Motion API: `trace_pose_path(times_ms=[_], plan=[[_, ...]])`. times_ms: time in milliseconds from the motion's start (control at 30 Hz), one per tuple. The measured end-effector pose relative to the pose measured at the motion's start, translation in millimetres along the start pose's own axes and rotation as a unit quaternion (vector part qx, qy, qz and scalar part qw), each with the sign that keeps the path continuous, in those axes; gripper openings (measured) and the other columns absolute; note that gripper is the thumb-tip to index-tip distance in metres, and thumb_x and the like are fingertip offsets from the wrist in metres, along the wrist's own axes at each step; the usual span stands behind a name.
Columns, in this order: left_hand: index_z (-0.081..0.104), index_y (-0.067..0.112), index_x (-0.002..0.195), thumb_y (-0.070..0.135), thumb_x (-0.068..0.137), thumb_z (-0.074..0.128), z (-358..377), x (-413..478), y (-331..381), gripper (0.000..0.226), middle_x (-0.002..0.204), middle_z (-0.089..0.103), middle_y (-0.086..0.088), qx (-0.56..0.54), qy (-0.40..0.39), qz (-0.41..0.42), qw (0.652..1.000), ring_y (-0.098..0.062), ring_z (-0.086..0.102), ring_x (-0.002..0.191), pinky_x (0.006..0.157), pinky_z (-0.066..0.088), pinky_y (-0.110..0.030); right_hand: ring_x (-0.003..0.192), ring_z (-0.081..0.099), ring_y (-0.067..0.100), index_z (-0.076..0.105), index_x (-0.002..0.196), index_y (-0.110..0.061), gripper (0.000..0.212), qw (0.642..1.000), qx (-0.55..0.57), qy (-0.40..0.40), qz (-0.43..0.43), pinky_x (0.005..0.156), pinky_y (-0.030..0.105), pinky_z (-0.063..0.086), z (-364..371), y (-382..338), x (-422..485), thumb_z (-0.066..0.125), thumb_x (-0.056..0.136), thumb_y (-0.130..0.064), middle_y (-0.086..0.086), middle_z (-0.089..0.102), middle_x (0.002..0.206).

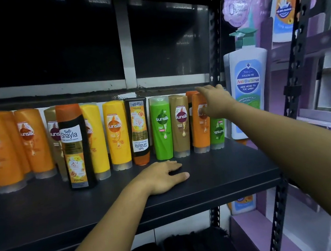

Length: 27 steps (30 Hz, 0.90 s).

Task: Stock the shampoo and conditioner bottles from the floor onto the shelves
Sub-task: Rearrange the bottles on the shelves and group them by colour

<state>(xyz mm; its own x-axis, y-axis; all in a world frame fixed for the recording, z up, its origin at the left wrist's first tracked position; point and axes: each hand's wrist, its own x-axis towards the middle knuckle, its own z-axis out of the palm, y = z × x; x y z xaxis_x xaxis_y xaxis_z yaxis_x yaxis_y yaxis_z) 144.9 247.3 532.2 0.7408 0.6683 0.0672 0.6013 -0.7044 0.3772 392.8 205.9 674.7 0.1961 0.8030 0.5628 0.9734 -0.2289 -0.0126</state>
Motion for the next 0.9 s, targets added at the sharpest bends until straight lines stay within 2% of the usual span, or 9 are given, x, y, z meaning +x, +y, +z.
trace_pose_path(times_ms=[133,267,367,467,533,633,700,833,900], plan=[[0.045,0.038,0.153,0.073,0.092,0.052,-0.4,0.2,-0.2,0.071,0.164,0.032,0.018,-0.009,0.004,0.003,1.000,-0.011,0.030,0.151,0.124,0.025,-0.038,0.134,0.032,0.036,0.037,0.152,-0.028,0.075,0.998,-0.055,0.006,-0.013,0.105,0.051,0.040,-9.1,-2.6,-1.7,0.072,0.086,-0.037,0.010,0.038,0.146],[0.047,0.037,0.152,0.073,0.091,0.054,-1.0,-1.2,0.8,0.071,0.163,0.034,0.018,-0.013,0.010,0.000,1.000,-0.011,0.032,0.150,0.123,0.027,-0.037,0.132,0.038,0.037,0.040,0.144,-0.025,0.072,0.998,-0.054,-0.014,-0.025,0.105,0.051,0.040,-19.9,-4.0,-9.1,0.077,0.084,-0.038,0.012,0.044,0.143],[0.048,0.036,0.152,0.072,0.091,0.055,-0.8,-3.4,0.8,0.070,0.162,0.037,0.016,-0.016,0.016,-0.003,1.000,-0.012,0.036,0.149,0.122,0.030,-0.037,0.122,0.051,0.034,0.043,0.139,-0.024,0.066,0.996,0.065,-0.047,-0.025,0.094,0.043,0.049,-30.4,-10.6,-17.9,0.079,0.084,-0.029,0.007,0.047,0.137],[0.049,0.033,0.151,0.069,0.091,0.058,-0.9,-4.2,-0.2,0.071,0.159,0.044,0.010,-0.026,0.034,-0.008,0.999,-0.013,0.043,0.144,0.118,0.036,-0.035,0.117,0.055,0.030,0.046,0.137,-0.029,0.058,0.986,0.162,-0.038,-0.018,0.090,0.040,0.054,-35.0,-22.7,-29.9,0.077,0.088,-0.028,0.004,0.048,0.135],[0.047,0.031,0.153,0.065,0.093,0.060,-1.5,-5.6,-0.7,0.071,0.158,0.046,0.005,-0.039,0.057,-0.008,0.998,-0.016,0.045,0.142,0.115,0.038,-0.031,0.110,0.060,0.025,0.050,0.136,-0.033,0.054,0.970,0.241,-0.023,-0.008,0.082,0.033,0.057,-34.6,-29.3,-38.2,0.076,0.089,-0.028,0.001,0.053,0.131],[0.040,0.030,0.155,0.062,0.092,0.064,-2.2,-9.0,-1.5,0.075,0.155,0.049,0.001,-0.099,0.089,0.001,0.991,-0.015,0.048,0.140,0.111,0.041,-0.030,0.097,0.064,0.012,0.050,0.137,-0.035,0.054,0.938,0.346,-0.006,-0.012,0.068,0.020,0.053,-32.3,-40.2,-49.9,0.075,0.090,-0.028,-0.004,0.057,0.126],[0.035,0.034,0.155,0.066,0.086,0.068,-2.6,-11.8,-1.3,0.083,0.151,0.053,0.001,-0.142,0.098,0.008,0.985,-0.013,0.051,0.137,0.111,0.043,-0.033,0.094,0.063,0.005,0.047,0.140,-0.034,0.059,0.919,0.394,0.005,-0.018,0.070,0.019,0.054,-27.8,-49.0,-57.0,0.076,0.089,-0.030,-0.006,0.056,0.127],[0.028,0.038,0.155,0.071,0.080,0.070,-3.9,-14.2,-0.5,0.092,0.145,0.056,0.004,-0.179,0.103,0.012,0.978,-0.011,0.055,0.131,0.109,0.046,-0.039,0.105,0.064,0.011,0.045,0.143,-0.034,0.063,0.894,0.446,0.051,-0.011,0.086,0.033,0.058,-8.7,-59.1,-73.0,0.074,0.088,-0.045,-0.007,0.059,0.127],[0.027,0.039,0.154,0.071,0.081,0.070,-4.1,-14.3,0.5,0.091,0.142,0.058,0.005,-0.184,0.106,0.015,0.977,-0.010,0.057,0.128,0.109,0.047,-0.040,0.108,0.066,0.011,0.045,0.141,-0.033,0.057,0.874,0.485,0.022,0.004,0.090,0.036,0.058,6.4,-58.0,-85.2,0.068,0.092,-0.048,-0.008,0.064,0.125]])
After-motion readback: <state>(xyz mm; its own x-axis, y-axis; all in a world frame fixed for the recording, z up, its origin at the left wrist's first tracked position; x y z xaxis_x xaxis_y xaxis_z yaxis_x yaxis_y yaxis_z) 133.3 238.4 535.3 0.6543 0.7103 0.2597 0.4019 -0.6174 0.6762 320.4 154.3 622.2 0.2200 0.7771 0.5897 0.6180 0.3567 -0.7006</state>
